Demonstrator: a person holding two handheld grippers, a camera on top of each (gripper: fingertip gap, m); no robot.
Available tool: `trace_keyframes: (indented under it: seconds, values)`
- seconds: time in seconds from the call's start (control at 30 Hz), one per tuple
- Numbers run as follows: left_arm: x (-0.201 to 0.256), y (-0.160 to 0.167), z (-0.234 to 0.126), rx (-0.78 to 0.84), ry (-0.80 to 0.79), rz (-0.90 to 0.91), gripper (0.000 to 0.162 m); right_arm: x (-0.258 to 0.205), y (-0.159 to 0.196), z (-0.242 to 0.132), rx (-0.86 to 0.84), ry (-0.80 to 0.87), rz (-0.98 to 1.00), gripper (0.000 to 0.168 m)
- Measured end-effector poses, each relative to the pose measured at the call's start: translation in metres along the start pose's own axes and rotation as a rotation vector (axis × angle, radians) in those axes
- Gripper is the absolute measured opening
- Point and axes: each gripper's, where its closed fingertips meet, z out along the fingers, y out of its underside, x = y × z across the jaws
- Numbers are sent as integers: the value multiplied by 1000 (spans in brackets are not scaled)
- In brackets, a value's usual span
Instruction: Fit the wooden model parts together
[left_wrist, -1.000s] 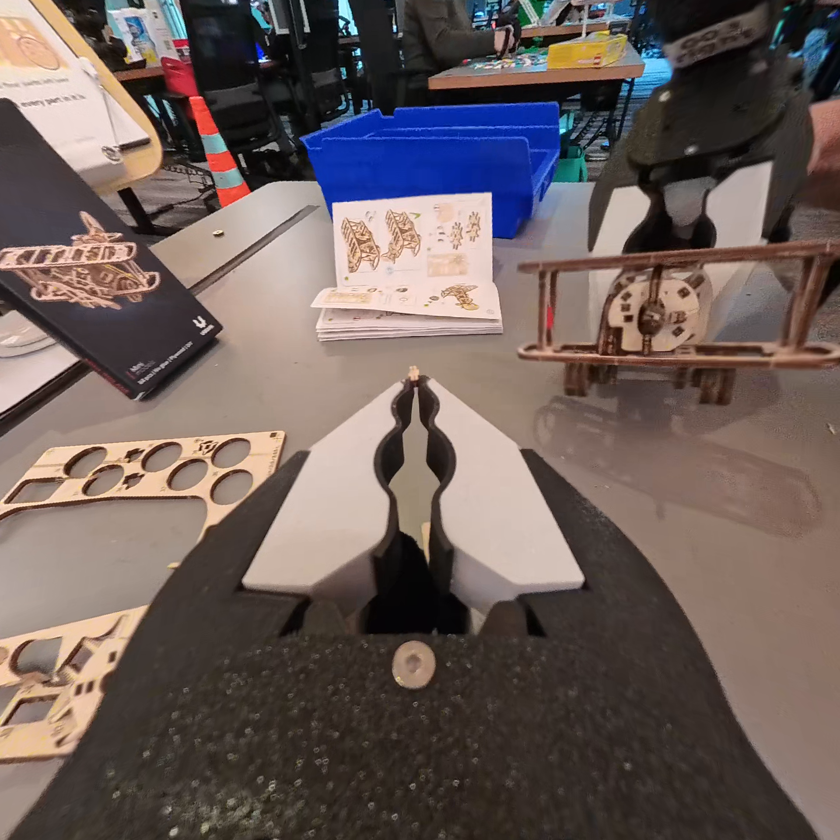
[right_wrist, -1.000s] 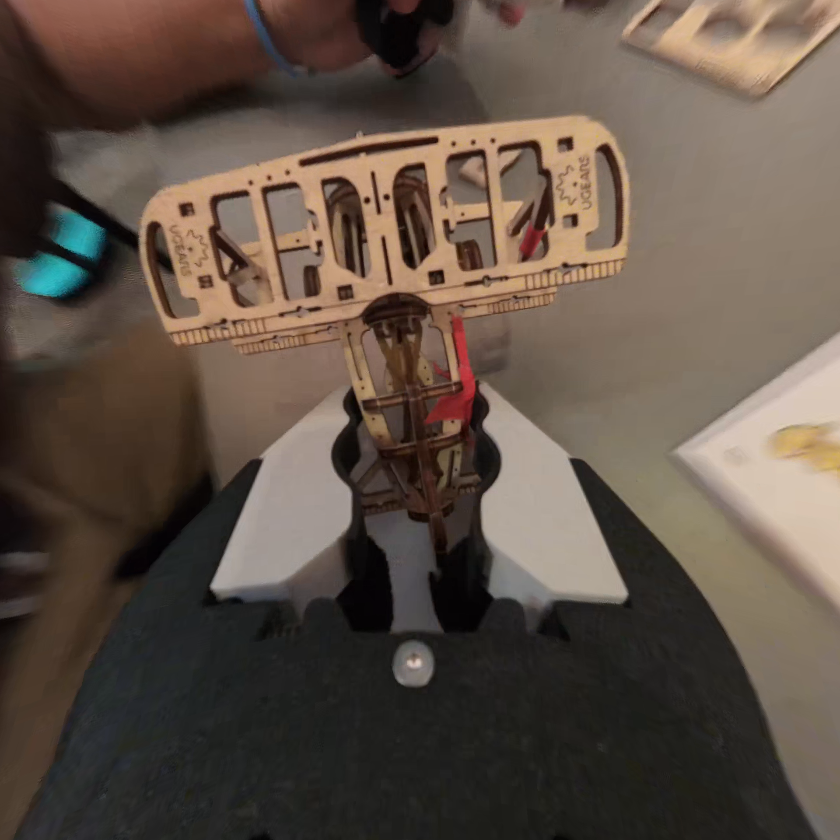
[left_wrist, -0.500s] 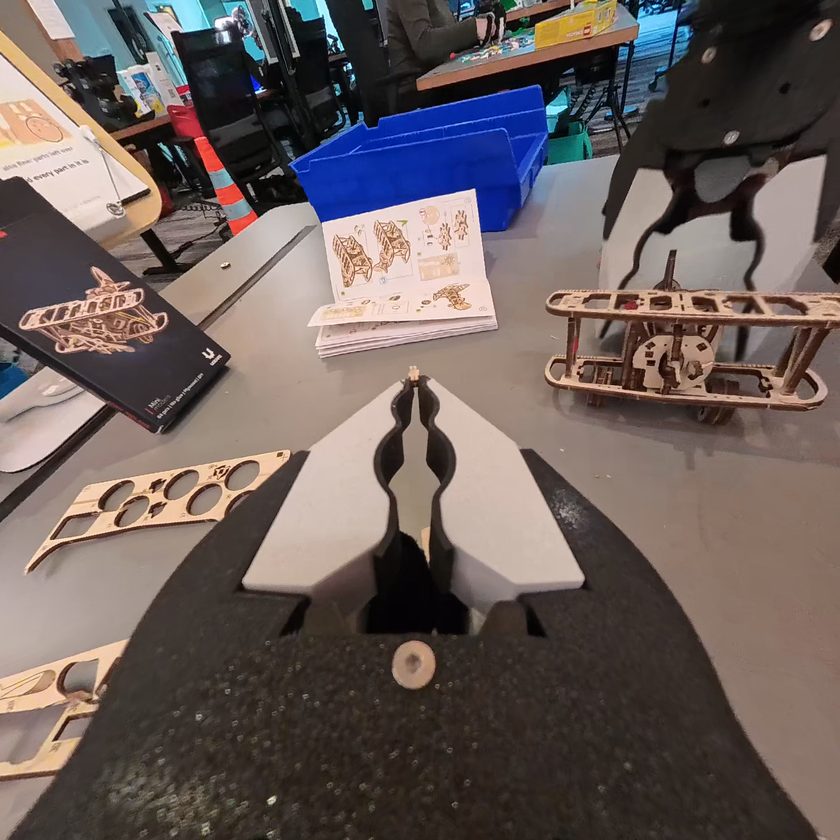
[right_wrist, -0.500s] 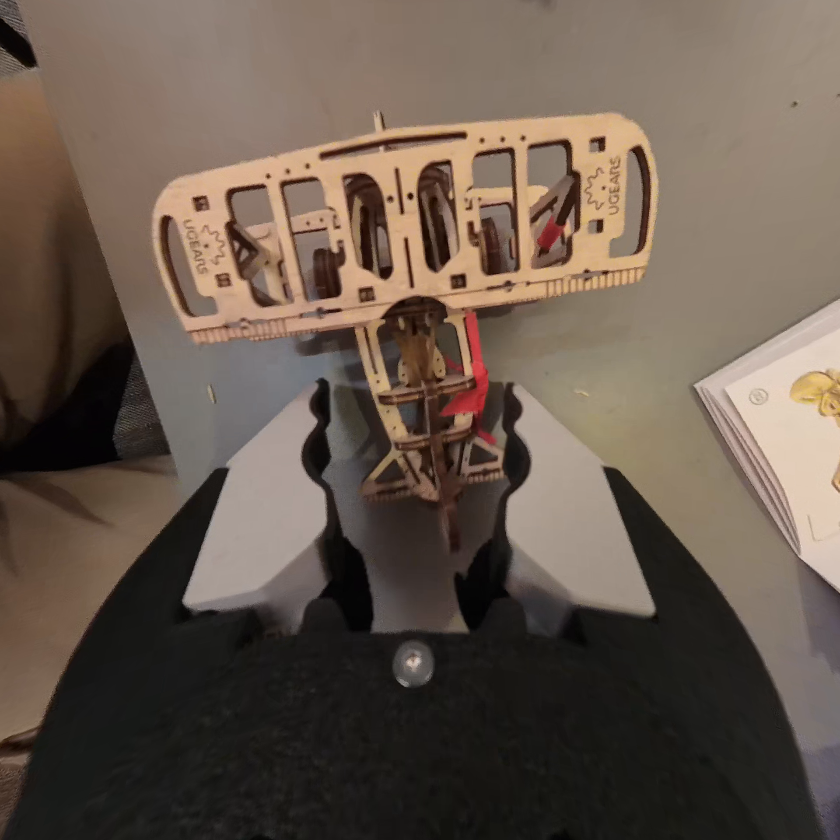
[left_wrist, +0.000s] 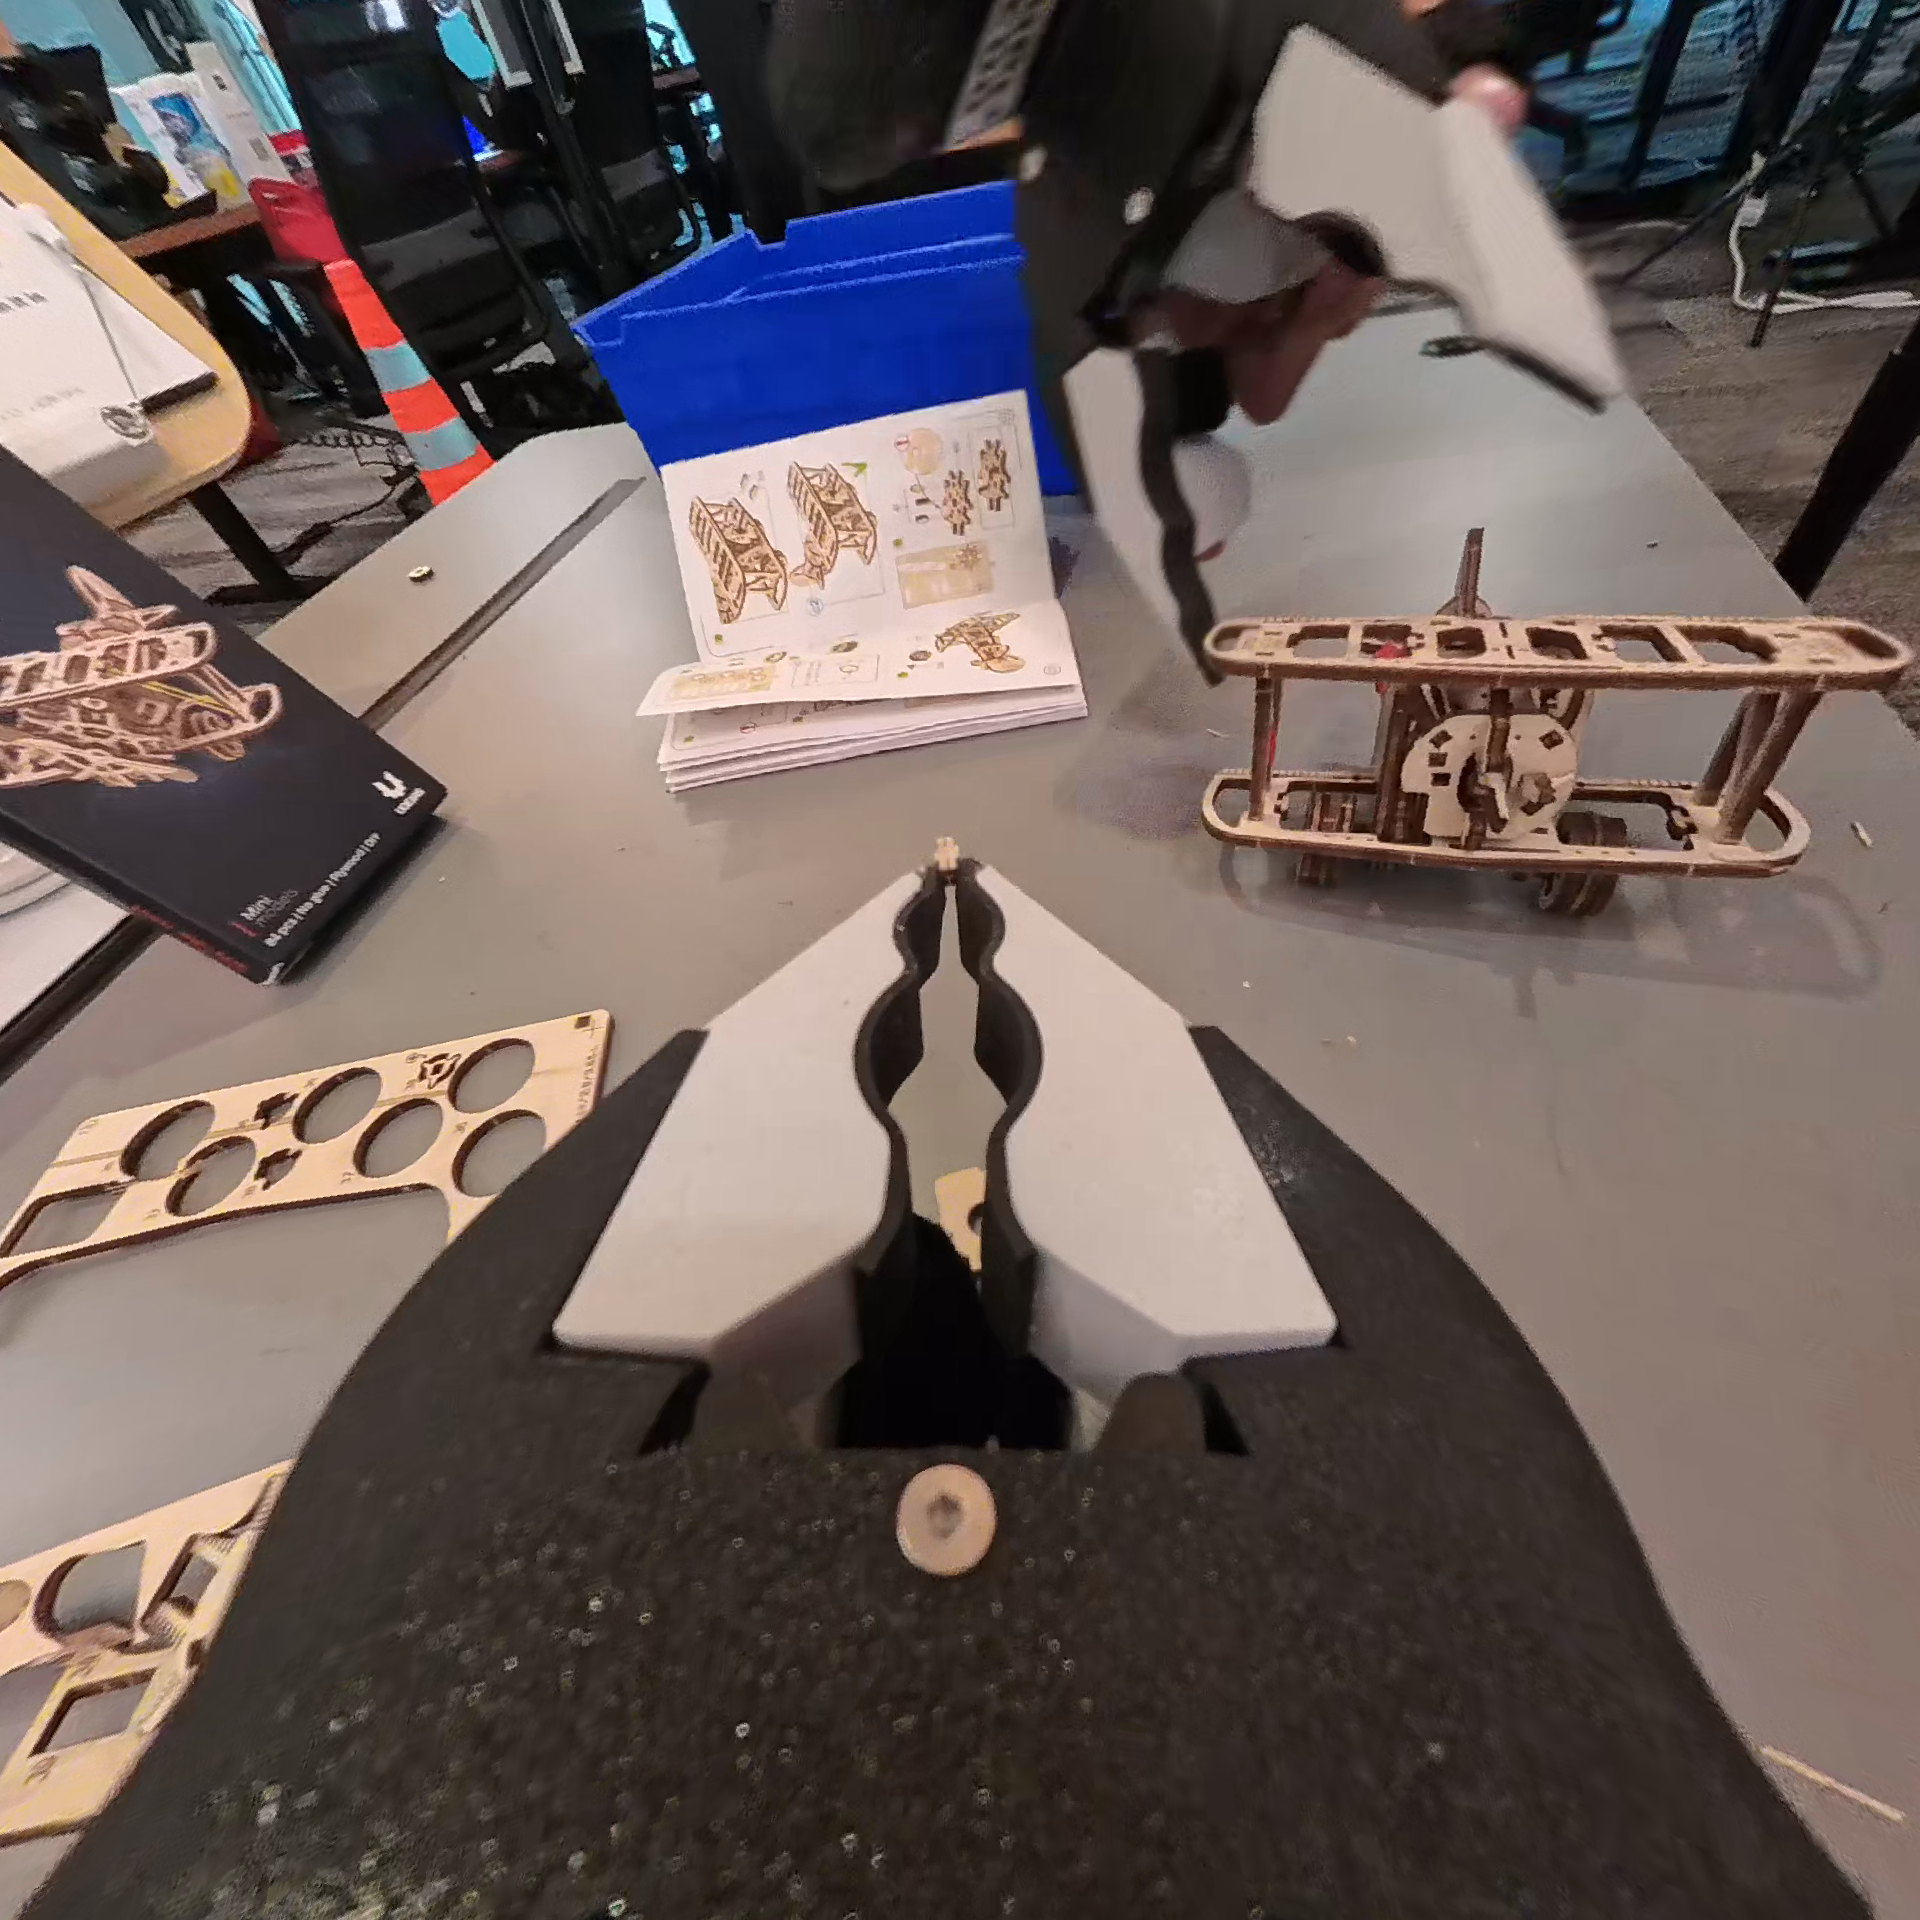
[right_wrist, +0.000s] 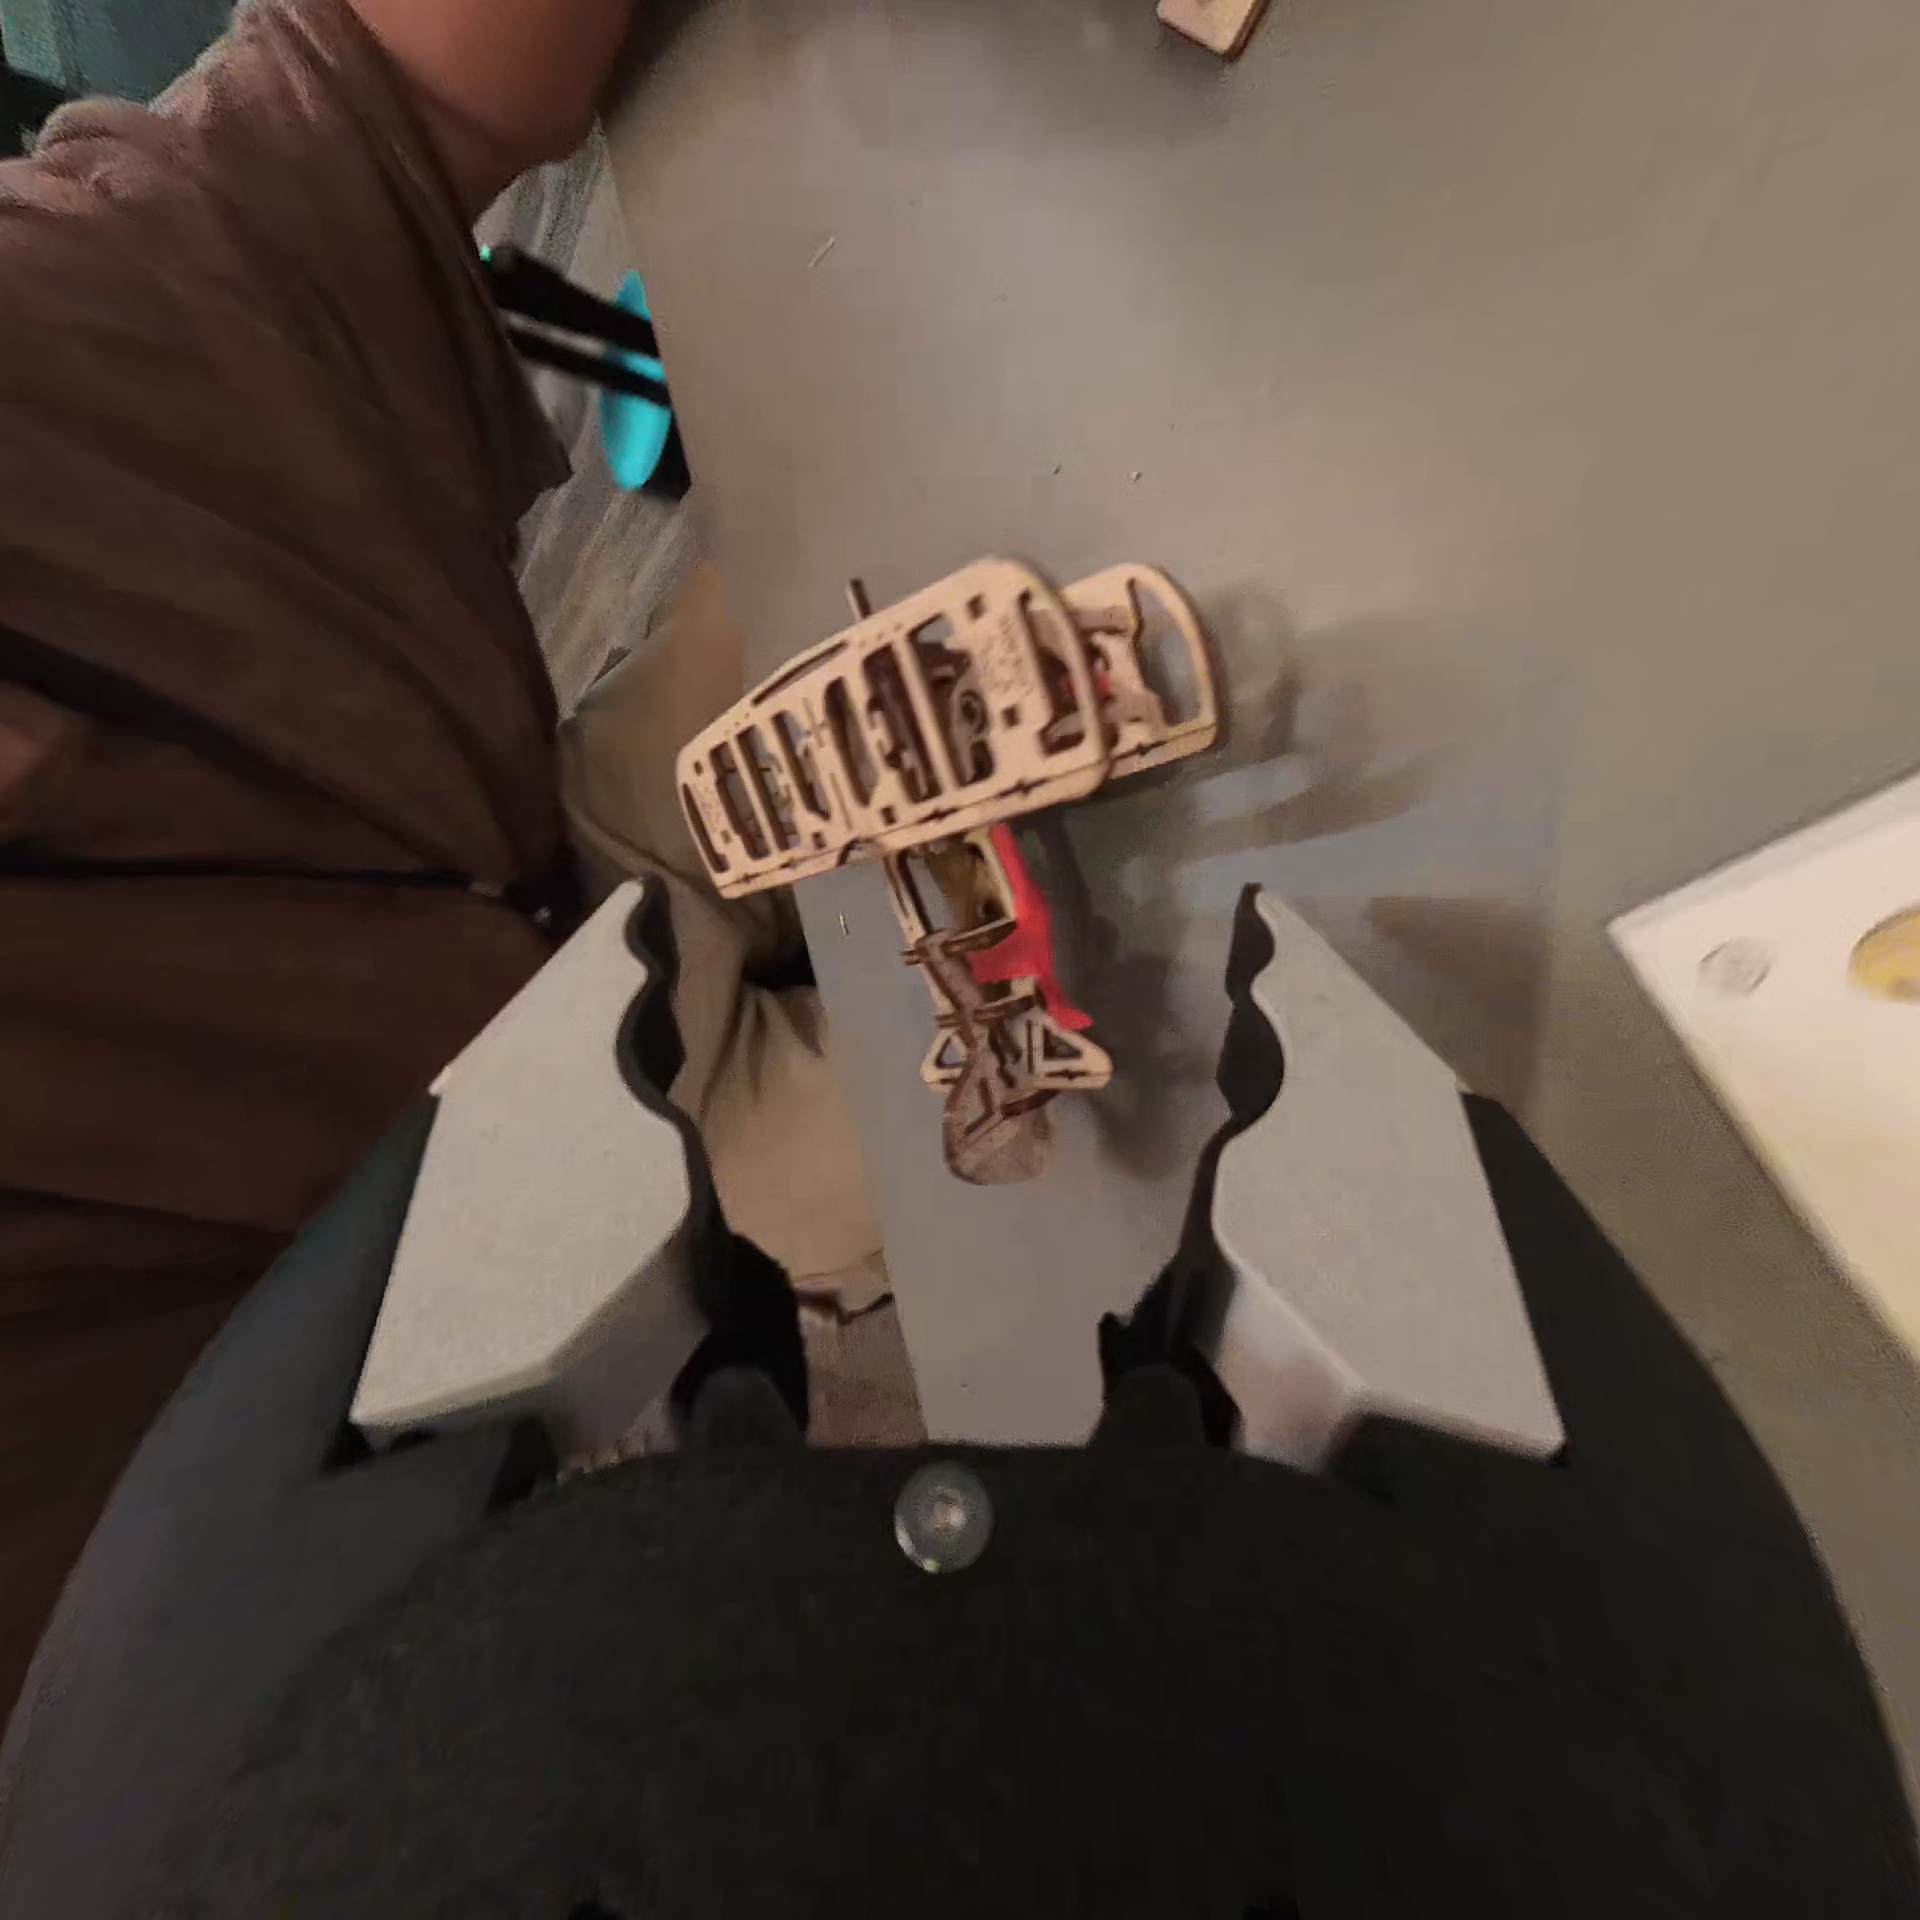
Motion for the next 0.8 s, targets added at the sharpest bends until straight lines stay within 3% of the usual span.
trace_keyframes:
  seconds: [0.17, 0.5, 0.6, 0.8]
  values:
    - [10, 3, 2, -11, 58, 23, 0, 18, -26, 13, -94, -43, -127, 104]
    - [25, 3, 0, -13, 151, 51, 0, -4, -18, 43, -314, -357, -152, 87]
    - [25, 4, 0, -13, 151, 52, 0, -6, -8, 44, -387, -382, -140, 68]
    - [24, 3, -1, -9, 143, 51, 0, -8, -8, 26, -375, -331, -163, 60]
